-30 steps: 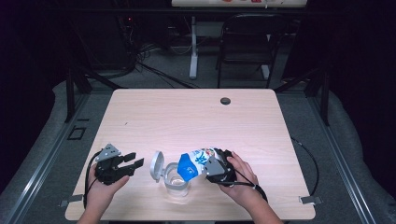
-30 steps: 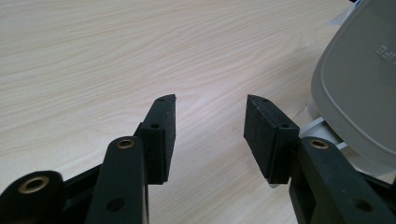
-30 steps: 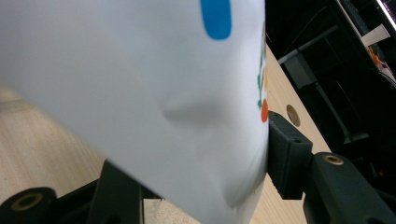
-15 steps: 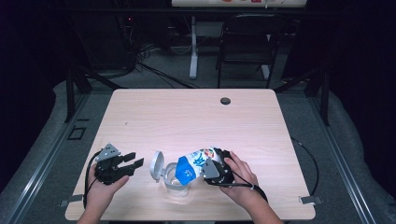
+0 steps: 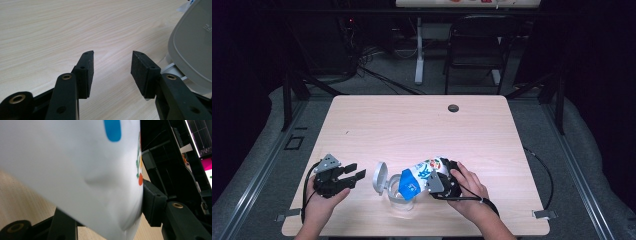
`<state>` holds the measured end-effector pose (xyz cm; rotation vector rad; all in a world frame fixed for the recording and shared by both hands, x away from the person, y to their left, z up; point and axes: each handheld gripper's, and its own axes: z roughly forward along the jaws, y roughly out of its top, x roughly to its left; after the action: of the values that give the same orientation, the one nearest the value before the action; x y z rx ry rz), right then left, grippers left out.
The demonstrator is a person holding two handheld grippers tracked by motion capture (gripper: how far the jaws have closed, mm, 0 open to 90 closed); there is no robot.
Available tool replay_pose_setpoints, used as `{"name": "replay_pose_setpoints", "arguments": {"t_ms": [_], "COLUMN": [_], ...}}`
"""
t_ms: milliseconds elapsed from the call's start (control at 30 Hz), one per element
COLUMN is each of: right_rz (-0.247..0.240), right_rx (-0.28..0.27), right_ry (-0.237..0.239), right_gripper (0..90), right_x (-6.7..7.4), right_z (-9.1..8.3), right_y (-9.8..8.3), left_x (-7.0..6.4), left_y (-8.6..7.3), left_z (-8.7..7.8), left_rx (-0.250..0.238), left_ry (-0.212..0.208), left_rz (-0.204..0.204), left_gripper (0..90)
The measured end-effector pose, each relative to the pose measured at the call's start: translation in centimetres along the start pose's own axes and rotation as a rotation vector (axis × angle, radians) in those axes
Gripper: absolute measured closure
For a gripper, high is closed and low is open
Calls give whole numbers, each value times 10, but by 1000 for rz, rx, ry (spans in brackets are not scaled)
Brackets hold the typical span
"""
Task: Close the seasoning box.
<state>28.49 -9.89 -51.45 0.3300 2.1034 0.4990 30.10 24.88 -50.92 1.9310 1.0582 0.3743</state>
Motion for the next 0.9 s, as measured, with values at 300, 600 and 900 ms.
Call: {"name": "replay_pose_setpoints", "arguments": {"t_ms": [300,600,900], "right_rz": [-31,-65,-104], "right_rx": [13,12,14], "right_ry": [-6,-21,-38], "right_gripper": [490,491,494], "right_x": [1,0,3], "right_z": [-1,-1,1], "right_y": [2,4,6], "left_x": [0,-1,-1], "left_y": [0,0,0], "left_z": [-1,0,0], "left_rx": [-1,-3,0], "left_ry": [1,2,1], "left_rz": [0,0,-2], "left_gripper": [538,535,534]}}
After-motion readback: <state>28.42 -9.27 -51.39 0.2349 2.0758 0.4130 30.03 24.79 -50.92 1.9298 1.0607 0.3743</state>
